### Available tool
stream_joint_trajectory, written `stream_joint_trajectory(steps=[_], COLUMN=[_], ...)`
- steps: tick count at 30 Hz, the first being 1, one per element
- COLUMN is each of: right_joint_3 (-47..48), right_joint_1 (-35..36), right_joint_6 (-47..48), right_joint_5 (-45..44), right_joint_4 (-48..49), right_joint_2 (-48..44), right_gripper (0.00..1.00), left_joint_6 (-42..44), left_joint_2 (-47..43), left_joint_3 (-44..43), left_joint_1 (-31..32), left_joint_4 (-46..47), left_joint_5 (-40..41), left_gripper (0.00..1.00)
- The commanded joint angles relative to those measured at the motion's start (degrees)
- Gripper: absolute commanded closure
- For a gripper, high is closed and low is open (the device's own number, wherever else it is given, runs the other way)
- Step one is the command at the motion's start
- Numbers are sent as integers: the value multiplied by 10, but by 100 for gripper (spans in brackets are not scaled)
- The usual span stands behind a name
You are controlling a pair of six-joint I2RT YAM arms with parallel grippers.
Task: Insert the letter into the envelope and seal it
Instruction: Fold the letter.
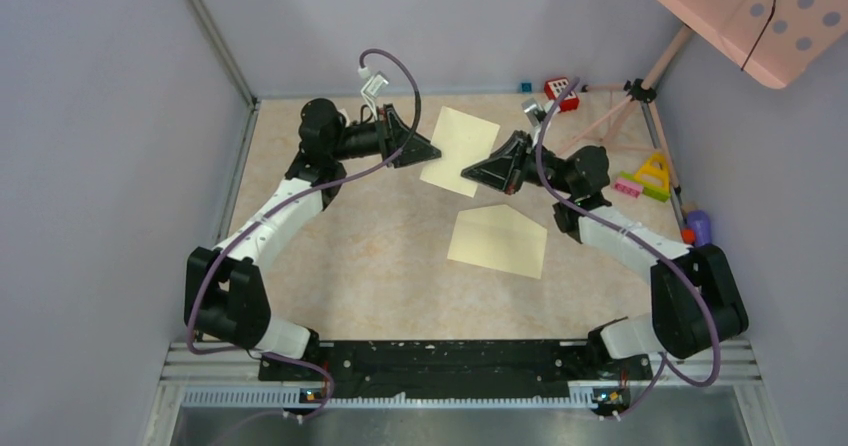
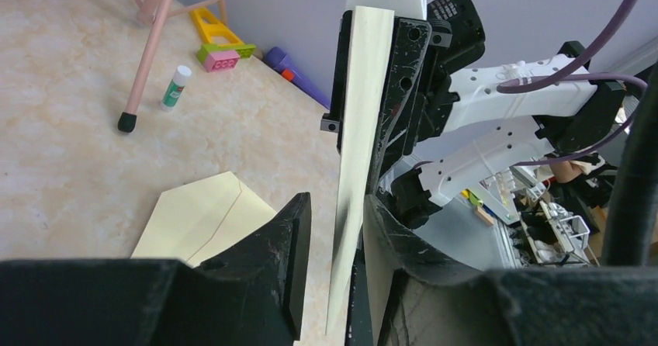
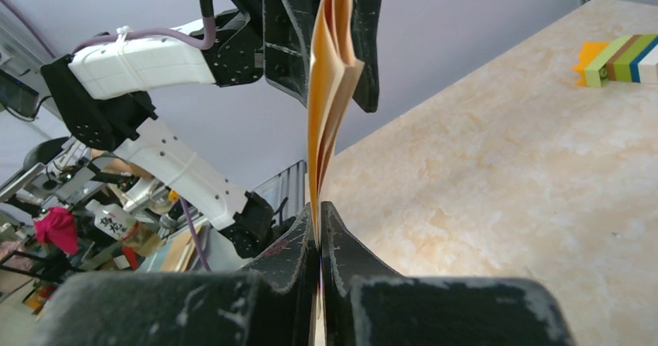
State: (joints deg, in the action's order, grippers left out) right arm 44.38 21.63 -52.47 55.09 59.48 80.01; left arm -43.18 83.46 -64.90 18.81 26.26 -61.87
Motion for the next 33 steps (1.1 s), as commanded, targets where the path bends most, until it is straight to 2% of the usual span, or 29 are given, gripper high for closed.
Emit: stream_joint_trajectory(steps=[1, 5, 6, 7, 9, 11, 12, 14, 16, 18, 20, 22, 23, 28, 33], right_joint_3=[29, 32, 33, 35, 38, 41, 42, 44, 44, 42, 40, 39, 40, 38, 34], right_joint_1=[5, 4, 4, 4, 4, 5, 4, 2, 0, -1, -2, -3, -5, -18, -40], right_joint_6=[56, 59, 58, 55, 47, 40, 39, 38, 39, 39, 40, 41, 42, 35, 10], right_joint_5=[-4, -2, -1, 0, 4, 6, 5, 0, -4, -6, -10, -14, -15, -14, -2], right_joint_4=[-37, -49, -49, -48, -44, -40, -41, -47, -52, -53, -54, -59, -62, -66, -50], right_joint_2=[-33, -37, -37, -36, -33, -33, -35, -38, -43, -46, -46, -47, -47, -54, -65], right_gripper=[100, 100, 96, 88, 64, 48, 44, 42, 44, 52, 70, 92, 100, 100, 100], left_joint_6=[33, 35, 37, 37, 38, 38, 39, 45, 51, 52, 49, 45, 43, 51, 61], left_joint_2=[-17, -18, -17, -17, -18, -18, -18, -18, -18, -15, -13, -11, -11, -23, -28], left_joint_3=[-14, -14, -14, -13, -12, -11, -10, -8, -6, -4, -5, -4, -3, -5, -9], left_joint_1=[2, 3, 4, 5, 7, 7, 7, 7, 7, 7, 8, 8, 8, 7, 7], left_joint_4=[-15, -15, -15, -15, -15, -17, -19, -28, -37, -40, -40, -33, -30, -26, -14], left_joint_5=[8, 3, 3, 1, 2, 7, 11, 19, 27, 32, 31, 26, 22, -11, -67], left_gripper=[69, 94, 99, 100, 100, 100, 100, 97, 96, 96, 93, 76, 71, 47, 48])
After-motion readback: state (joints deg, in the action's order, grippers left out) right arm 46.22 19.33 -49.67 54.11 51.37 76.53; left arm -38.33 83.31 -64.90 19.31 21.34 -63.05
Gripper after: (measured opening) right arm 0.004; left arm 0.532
